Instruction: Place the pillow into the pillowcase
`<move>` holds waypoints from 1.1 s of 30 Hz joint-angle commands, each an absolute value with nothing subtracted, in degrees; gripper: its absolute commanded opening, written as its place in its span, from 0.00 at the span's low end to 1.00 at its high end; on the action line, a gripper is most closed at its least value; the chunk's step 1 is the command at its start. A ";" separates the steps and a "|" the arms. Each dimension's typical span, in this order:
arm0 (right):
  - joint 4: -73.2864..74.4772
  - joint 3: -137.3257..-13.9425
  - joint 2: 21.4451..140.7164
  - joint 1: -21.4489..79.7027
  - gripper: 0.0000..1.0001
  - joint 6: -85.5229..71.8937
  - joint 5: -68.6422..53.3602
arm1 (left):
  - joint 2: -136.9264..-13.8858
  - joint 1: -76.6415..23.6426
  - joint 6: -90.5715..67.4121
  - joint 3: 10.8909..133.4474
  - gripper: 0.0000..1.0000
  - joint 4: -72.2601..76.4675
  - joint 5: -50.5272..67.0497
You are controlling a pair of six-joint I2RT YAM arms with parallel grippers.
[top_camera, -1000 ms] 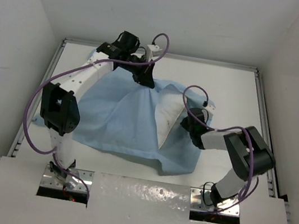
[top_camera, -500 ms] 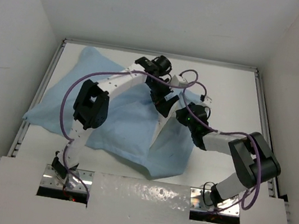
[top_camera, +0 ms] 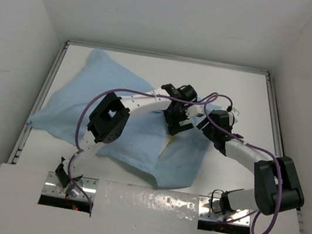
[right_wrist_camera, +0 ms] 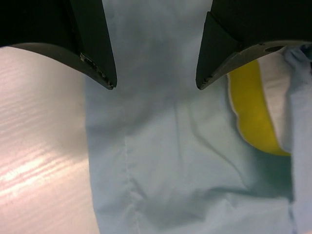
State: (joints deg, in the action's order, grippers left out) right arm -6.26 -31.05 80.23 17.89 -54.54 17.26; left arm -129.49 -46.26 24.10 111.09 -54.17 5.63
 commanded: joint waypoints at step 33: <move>-51.59 -38.25 94.75 30.06 0.77 -54.23 -1.06 | -101.43 -30.32 19.25 106.26 0.00 -44.84 52.82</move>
State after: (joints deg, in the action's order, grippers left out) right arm -43.86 -36.29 95.85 29.47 -52.99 -1.61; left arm -102.54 -30.55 22.26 106.04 -51.31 46.94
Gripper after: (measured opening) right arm 0.755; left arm 0.119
